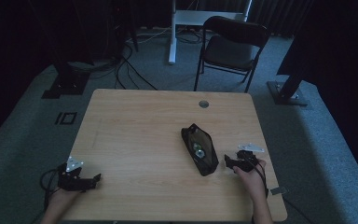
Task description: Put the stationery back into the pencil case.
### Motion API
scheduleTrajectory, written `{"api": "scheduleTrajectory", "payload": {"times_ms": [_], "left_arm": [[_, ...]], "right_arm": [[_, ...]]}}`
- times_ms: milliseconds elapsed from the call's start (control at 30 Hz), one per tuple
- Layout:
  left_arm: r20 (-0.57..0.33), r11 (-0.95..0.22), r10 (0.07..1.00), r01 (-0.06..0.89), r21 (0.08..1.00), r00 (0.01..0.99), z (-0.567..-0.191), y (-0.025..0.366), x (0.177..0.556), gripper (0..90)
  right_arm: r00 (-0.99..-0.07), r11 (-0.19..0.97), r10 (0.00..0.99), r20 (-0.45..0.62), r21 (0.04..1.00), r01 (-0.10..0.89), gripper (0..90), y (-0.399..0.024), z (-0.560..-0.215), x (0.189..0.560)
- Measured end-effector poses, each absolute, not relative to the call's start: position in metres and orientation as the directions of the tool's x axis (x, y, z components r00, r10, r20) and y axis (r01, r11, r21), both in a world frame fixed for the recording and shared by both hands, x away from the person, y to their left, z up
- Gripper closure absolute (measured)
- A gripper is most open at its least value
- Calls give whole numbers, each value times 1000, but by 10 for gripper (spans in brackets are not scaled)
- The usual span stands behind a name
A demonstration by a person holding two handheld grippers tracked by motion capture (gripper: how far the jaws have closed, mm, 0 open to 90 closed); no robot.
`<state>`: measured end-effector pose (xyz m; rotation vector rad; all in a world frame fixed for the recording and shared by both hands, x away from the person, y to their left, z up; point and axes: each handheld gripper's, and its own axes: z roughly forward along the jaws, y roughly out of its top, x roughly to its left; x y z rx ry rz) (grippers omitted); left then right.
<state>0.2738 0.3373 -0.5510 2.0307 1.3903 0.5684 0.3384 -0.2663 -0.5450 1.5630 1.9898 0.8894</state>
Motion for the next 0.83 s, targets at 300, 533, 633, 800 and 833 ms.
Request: {"api": "scheduleTrajectory", "payload": {"times_ms": [300,533,633,800,833], "left_arm": [[11,-266,934,674,689,358,-551,337,274,0],[11,-266,934,674,689,358,-551,337,274,0],[11,-266,934,674,689,358,-551,337,274,0],[11,-266,934,674,689,358,-551,337,274,0],[11,-266,934,674,689,358,-551,337,274,0]], "right_arm": [[-231,152,973,6,735,661,177,-270,-552,332],[-213,139,977,9,730,669,139,-271,-553,325],[-236,156,972,8,729,667,136,-272,-553,322],[-252,167,968,8,729,664,135,-273,-553,321],[-252,167,968,8,729,664,134,-273,-553,321]]}}
